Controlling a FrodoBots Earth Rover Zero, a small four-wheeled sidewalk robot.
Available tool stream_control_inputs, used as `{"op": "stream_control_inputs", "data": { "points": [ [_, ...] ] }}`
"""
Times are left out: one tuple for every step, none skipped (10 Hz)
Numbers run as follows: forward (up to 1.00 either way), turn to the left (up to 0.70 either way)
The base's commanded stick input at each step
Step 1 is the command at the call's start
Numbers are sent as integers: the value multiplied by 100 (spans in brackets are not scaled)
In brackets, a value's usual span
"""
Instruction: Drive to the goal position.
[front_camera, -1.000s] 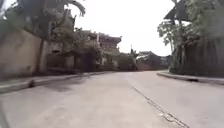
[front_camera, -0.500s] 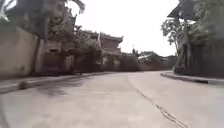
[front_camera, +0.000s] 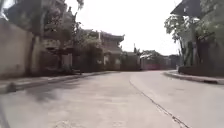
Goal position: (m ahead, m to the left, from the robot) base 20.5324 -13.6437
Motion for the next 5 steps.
{"op": "stream_control_inputs", "data": {
  "points": [
    [85, -34],
    [85, -2],
    [85, -1],
    [85, 0],
    [85, 0]
  ]
}}
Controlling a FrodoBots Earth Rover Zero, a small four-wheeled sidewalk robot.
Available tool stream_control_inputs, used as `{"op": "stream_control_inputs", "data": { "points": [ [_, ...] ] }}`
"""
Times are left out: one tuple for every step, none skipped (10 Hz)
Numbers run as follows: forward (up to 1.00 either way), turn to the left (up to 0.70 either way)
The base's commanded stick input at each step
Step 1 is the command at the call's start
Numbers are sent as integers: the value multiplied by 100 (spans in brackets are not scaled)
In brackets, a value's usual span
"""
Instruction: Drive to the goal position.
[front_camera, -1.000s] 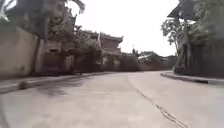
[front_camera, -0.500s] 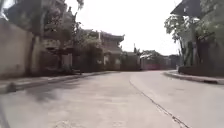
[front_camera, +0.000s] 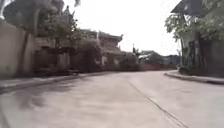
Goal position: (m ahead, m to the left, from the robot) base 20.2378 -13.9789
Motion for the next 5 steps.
{"op": "stream_control_inputs", "data": {
  "points": [
    [85, 0],
    [85, 0],
    [85, 0],
    [85, 0],
    [85, 0]
  ]
}}
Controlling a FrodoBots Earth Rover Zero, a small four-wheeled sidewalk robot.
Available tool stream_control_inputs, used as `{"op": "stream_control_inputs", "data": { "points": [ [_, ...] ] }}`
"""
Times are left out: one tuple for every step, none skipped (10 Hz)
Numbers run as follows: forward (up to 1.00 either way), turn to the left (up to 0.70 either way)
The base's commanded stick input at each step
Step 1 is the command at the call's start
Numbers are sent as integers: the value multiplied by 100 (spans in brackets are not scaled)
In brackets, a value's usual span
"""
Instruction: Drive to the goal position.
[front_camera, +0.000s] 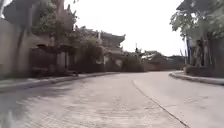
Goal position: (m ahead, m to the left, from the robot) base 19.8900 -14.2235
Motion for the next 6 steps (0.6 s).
{"op": "stream_control_inputs", "data": {
  "points": [
    [85, 0],
    [85, 0],
    [85, -16],
    [85, -30],
    [85, -34],
    [85, -17]
  ]
}}
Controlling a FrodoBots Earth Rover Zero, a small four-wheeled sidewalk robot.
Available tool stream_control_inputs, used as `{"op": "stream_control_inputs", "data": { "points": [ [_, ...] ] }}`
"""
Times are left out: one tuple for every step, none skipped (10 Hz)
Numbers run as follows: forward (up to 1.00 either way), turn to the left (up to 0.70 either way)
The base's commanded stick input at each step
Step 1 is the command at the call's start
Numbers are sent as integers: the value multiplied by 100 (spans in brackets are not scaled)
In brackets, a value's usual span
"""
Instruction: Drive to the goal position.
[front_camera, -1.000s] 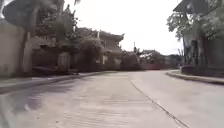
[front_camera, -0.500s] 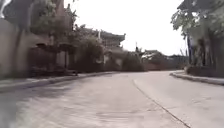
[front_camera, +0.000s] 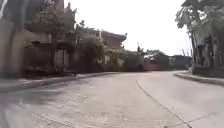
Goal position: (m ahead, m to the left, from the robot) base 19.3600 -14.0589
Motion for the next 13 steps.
{"op": "stream_control_inputs", "data": {
  "points": [
    [85, 0],
    [85, 0],
    [85, 0],
    [85, 0],
    [85, 0],
    [85, 0],
    [85, -5],
    [85, -15],
    [85, -34],
    [85, -34],
    [85, -32],
    [85, -21],
    [85, -4]
  ]
}}
